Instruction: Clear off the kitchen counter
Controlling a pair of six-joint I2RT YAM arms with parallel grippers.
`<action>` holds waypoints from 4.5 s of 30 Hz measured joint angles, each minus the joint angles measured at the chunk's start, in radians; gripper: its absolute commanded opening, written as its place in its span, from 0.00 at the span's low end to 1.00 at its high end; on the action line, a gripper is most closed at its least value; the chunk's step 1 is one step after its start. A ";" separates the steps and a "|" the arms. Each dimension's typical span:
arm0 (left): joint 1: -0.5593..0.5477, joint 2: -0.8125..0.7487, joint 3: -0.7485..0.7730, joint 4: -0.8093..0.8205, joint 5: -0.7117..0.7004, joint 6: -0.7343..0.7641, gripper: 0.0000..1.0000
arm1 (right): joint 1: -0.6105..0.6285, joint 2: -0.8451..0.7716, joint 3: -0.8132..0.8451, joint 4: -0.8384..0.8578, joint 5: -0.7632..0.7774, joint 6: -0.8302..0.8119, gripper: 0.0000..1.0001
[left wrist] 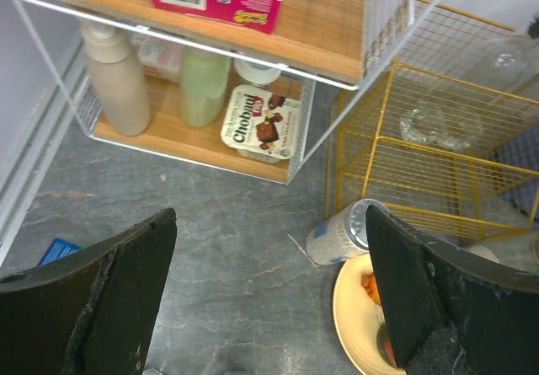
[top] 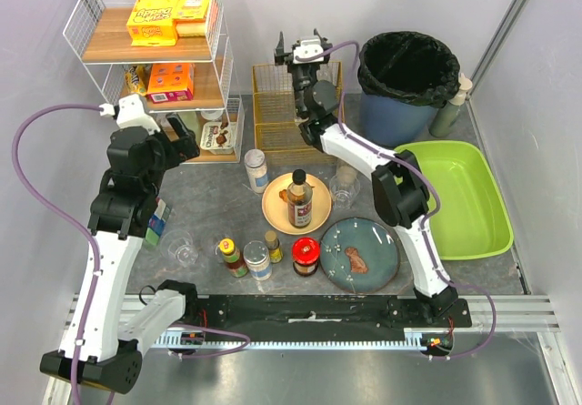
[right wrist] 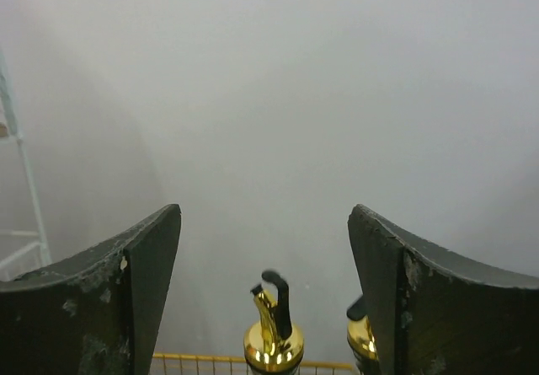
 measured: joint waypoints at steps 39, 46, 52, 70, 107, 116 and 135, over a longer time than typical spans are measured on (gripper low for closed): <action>-0.508 0.105 -0.283 0.334 0.529 0.021 0.98 | 0.019 -1.181 -0.739 -1.111 -0.121 0.652 0.97; -0.537 0.137 -0.317 0.435 0.493 0.061 0.97 | 0.019 -1.197 -0.756 -1.183 -0.126 0.655 0.98; -0.554 0.237 -0.317 0.500 0.487 0.109 0.90 | 0.019 -1.198 -0.766 -1.224 -0.140 0.645 0.98; -0.564 0.338 -0.297 0.574 0.494 0.245 0.31 | 0.019 -1.199 -0.678 -1.291 0.012 0.433 0.98; -0.582 0.668 0.689 0.281 -0.066 0.257 0.02 | 0.018 -1.212 -0.566 -1.295 0.054 0.320 0.98; -0.517 0.982 0.974 0.283 -0.285 0.265 0.02 | 0.018 -1.179 -0.561 -1.295 0.013 0.319 0.98; -0.376 1.111 1.016 0.489 -0.315 0.323 0.02 | 0.018 -1.176 -0.566 -1.294 0.010 0.311 0.98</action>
